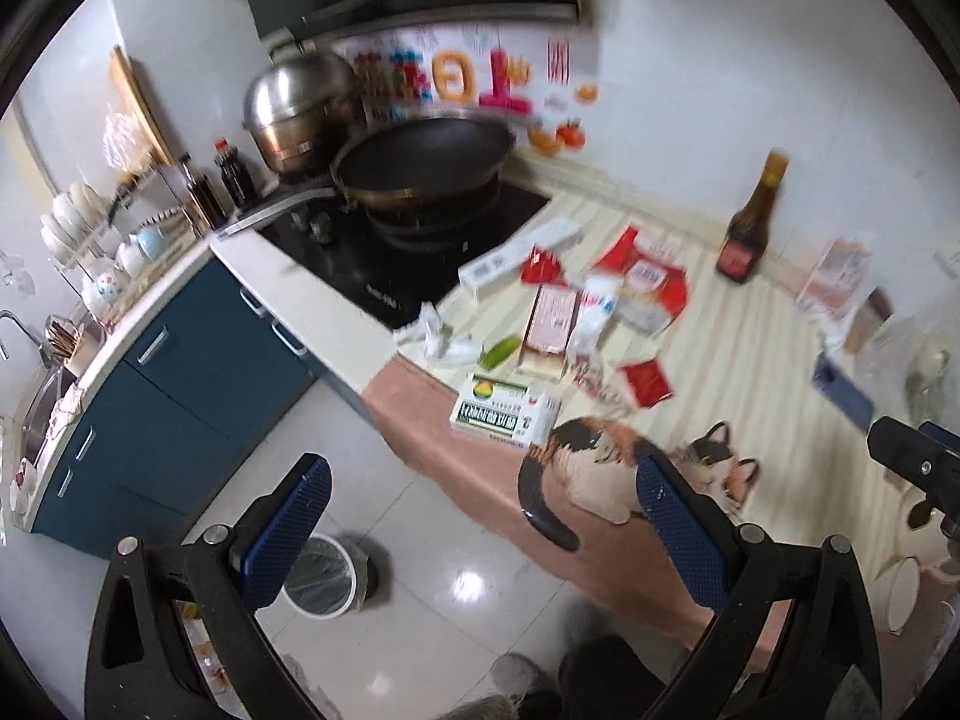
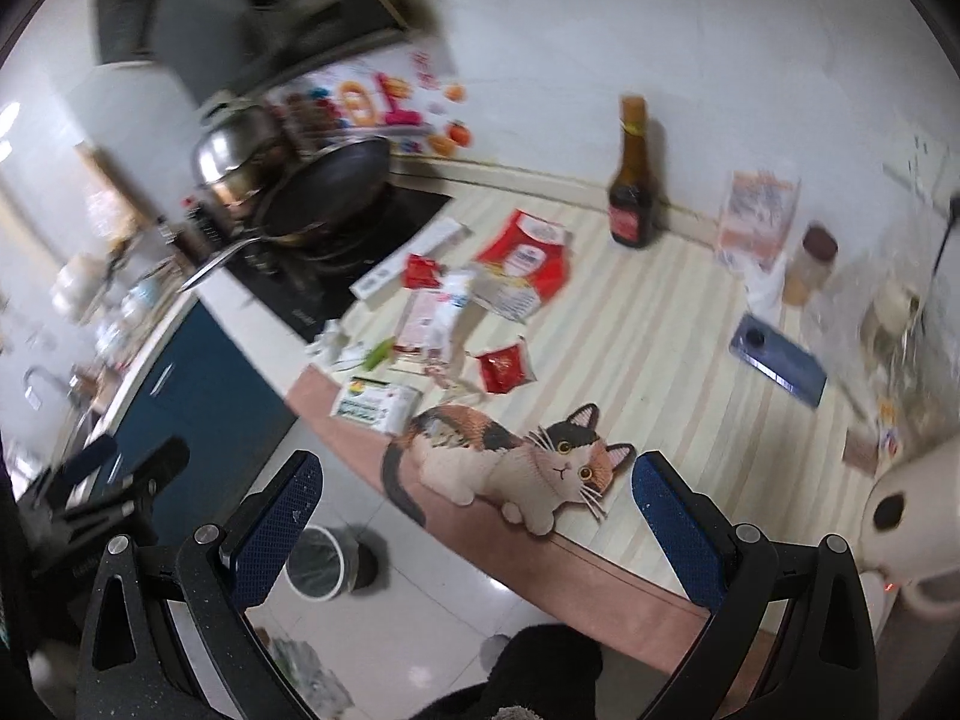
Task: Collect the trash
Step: 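Grasp the green-and-white medicine box with the left tool while the right tool grasps the red sauce packet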
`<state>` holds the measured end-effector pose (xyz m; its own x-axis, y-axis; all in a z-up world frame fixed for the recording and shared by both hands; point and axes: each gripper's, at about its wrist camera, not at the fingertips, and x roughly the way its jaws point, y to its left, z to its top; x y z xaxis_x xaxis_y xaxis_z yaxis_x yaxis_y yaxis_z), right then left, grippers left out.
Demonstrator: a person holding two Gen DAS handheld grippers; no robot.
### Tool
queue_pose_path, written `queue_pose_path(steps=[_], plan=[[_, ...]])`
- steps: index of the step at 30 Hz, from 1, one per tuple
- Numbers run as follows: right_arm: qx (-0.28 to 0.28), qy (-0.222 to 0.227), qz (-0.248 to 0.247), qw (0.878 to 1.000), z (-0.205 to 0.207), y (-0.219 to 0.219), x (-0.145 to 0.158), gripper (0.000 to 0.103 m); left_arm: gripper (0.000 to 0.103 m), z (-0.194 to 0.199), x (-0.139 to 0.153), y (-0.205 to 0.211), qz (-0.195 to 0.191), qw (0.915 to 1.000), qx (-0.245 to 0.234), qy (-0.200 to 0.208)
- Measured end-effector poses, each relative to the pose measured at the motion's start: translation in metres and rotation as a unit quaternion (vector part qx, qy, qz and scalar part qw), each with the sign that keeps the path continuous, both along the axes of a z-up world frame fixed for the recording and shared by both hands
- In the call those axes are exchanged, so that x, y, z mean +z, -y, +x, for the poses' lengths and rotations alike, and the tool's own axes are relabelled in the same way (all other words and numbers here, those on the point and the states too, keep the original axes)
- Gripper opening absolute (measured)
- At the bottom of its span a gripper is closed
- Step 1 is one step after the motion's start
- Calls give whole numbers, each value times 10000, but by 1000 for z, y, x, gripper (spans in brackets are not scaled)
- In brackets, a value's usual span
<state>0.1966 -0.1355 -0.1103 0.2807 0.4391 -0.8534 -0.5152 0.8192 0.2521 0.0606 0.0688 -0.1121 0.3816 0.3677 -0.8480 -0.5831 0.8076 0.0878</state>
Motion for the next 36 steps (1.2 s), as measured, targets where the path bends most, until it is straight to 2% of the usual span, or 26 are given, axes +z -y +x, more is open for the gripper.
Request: queue_pose_path(steps=[4,10,16,18,20,22,24,26,27,28,29,31,34,36], plan=[[-116,-178,-340,9992,35,-26,-45,103,103,34,-42,-20,-104,9988,99,-478],[-114,-396,-906,9950,103,-70,-124,103,103,79,-114,-65,-329,9900,541,-1258],[109,-748,-1484,9860,151,-122,-215,103,103,103,-175,-101,-440,9769,804,-1933],[206,-814,-1653,9827,158,-139,-240,101,103,102,-192,-114,-588,9709,997,-2098],[340,-884,-1814,9788,161,-156,-264,98,103,97,-205,-129,-961,9632,1293,-2154],[486,-885,-1898,9766,159,-171,-281,92,103,89,-214,-141,-1491,9529,1658,-2056],[625,-900,-1908,9755,154,-179,-292,86,103,79,-222,-153,-2182,9351,2099,-1840],[775,-586,-1839,9781,145,-186,-291,73,103,74,-229,-161,-2834,9137,2469,-1543],[850,-519,-1798,9786,142,-187,-290,63,103,75,-232,-163,-3111,9036,2594,-1396],[896,-459,-1736,9797,139,-188,-288,40,103,77,-235,-164,-3242,8983,2647,-1335],[912,-433,-1720,9799,137,-187,-286,27,103,83,-238,-164,-3476,8893,2716,-1208],[878,-508,-1720,9799,137,-183,-285,15,103,91,-244,-165,-3700,8779,2843,-1072],[764,-603,-1724,9802,141,-170,-283,15,101,104,-256,-164,-3963,8582,3116,-960],[651,-675,-1686,9812,146,-160,-287,14,91,109,-266,-164,-4005,8534,3190,-975]])
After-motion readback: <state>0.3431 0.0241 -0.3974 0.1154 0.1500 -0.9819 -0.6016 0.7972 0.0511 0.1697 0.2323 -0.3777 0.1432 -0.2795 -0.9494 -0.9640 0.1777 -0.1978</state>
